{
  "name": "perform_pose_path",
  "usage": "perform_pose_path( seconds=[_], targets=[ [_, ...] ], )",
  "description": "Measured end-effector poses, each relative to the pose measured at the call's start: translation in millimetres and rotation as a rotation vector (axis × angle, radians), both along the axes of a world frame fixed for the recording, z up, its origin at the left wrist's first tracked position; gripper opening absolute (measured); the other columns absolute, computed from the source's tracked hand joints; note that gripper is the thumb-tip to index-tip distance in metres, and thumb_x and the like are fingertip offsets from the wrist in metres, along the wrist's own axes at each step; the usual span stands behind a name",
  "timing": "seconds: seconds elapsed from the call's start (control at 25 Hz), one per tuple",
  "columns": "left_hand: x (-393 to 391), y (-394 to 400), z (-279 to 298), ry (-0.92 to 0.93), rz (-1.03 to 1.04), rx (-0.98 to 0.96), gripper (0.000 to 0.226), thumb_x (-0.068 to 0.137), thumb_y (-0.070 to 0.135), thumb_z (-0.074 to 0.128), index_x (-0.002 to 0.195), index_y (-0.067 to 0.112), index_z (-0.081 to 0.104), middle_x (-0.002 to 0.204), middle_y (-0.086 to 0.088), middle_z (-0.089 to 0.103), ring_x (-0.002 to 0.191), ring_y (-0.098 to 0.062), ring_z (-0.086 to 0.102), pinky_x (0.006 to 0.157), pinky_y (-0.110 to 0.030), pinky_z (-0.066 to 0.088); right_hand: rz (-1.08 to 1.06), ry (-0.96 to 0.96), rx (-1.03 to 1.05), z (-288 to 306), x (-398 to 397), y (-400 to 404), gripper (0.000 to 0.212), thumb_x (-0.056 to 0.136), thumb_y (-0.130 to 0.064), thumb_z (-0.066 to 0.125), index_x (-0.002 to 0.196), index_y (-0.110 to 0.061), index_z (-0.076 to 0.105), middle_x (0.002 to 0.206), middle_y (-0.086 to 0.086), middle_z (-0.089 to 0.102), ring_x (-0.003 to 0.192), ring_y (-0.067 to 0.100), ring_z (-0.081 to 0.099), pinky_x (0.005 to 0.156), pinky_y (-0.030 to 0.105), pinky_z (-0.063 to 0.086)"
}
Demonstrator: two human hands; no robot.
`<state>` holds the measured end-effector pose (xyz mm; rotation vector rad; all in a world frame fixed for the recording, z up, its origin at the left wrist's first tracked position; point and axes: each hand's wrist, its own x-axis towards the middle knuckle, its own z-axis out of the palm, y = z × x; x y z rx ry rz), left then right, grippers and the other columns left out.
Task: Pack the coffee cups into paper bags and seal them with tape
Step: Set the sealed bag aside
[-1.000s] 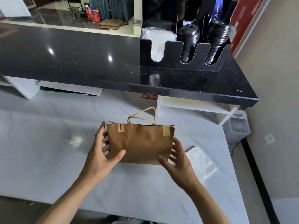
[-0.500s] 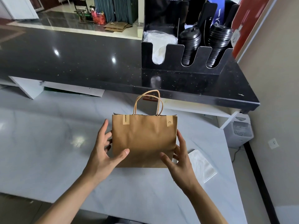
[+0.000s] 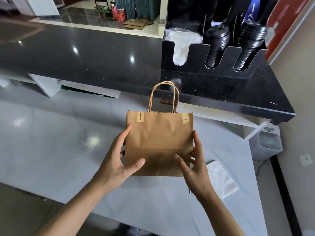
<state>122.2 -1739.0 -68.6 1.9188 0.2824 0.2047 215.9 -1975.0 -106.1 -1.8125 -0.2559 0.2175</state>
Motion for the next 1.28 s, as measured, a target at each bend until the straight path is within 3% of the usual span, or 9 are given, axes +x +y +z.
perform_pose_path(
  seconds=[0.4,0.52,0.64,0.8,0.92,1.08,1.28],
  targets=[
    [-18.6,16.5,6.2,-0.016,0.066,0.032,0.090,0.084,0.015,0.081,0.151,0.048,0.032,0.145,0.043,0.034,0.130,0.026,0.031,0.093,0.002,0.034,0.047,-0.018,-0.036,7.7,-3.6,27.2,0.089,0.092,-0.034,0.073,0.151,-0.066,0.014,0.150,-0.013,0.047,0.112,-0.005,0.060,0.088,0.021,0.053],
    [-29.9,29.6,11.8,-0.025,0.090,0.037,0.090,0.084,0.013,0.081,0.151,0.049,0.032,0.144,0.045,0.033,0.131,0.025,0.031,0.094,0.001,0.035,0.078,-0.038,-0.038,9.7,-6.3,44.1,0.088,0.093,-0.034,0.073,0.151,-0.064,0.014,0.153,-0.009,0.045,0.117,0.001,0.059,0.083,0.013,0.052],
    [-48.7,49.0,17.2,-0.039,0.137,0.053,0.090,0.084,0.012,0.081,0.151,0.048,0.033,0.147,0.041,0.033,0.134,0.020,0.033,0.098,-0.007,0.037,0.130,-0.038,-0.021,13.5,-15.3,69.0,0.087,0.094,-0.033,0.073,0.151,-0.065,0.016,0.151,-0.011,0.046,0.116,-0.005,0.057,0.082,0.006,0.048],
    [-82.8,79.1,21.5,-0.056,0.200,0.059,0.090,0.083,0.011,0.082,0.151,0.047,0.034,0.152,0.034,0.033,0.140,0.011,0.033,0.107,-0.020,0.036,0.206,-0.043,-0.023,20.4,-31.8,109.8,0.088,0.094,-0.028,0.072,0.150,-0.066,0.016,0.149,-0.011,0.048,0.114,-0.001,0.057,0.085,0.014,0.048],
    [-114.3,107.5,25.4,-0.070,0.252,0.051,0.091,0.083,0.013,0.083,0.150,0.049,0.035,0.154,0.030,0.034,0.143,0.006,0.034,0.110,-0.027,0.037,0.270,-0.043,-0.023,24.8,-49.3,147.8,0.086,0.093,-0.036,0.072,0.150,-0.066,0.016,0.151,-0.007,0.046,0.117,0.004,0.057,0.084,0.016,0.046],
    [-161.6,146.9,29.2,-0.089,0.358,0.045,0.087,0.078,0.024,0.079,0.149,0.049,0.037,0.153,0.029,0.036,0.142,0.005,0.036,0.108,-0.026,0.037,0.374,-0.055,-0.023,30.2,-80.0,205.0,0.086,0.084,-0.047,0.066,0.150,-0.066,0.014,0.157,-0.017,0.039,0.133,0.018,0.052,0.090,0.022,0.047],
    [-225.8,196.9,27.0,-0.078,0.472,0.055,0.090,0.080,0.014,0.084,0.151,0.043,0.037,0.152,0.022,0.040,0.139,-0.001,0.042,0.102,-0.016,0.041,0.500,-0.066,-0.015,32.1,-122.0,276.9,0.087,0.084,-0.049,0.067,0.151,-0.066,0.014,0.156,-0.016,0.040,0.134,0.018,0.051,0.095,0.031,0.049]
  ],
)
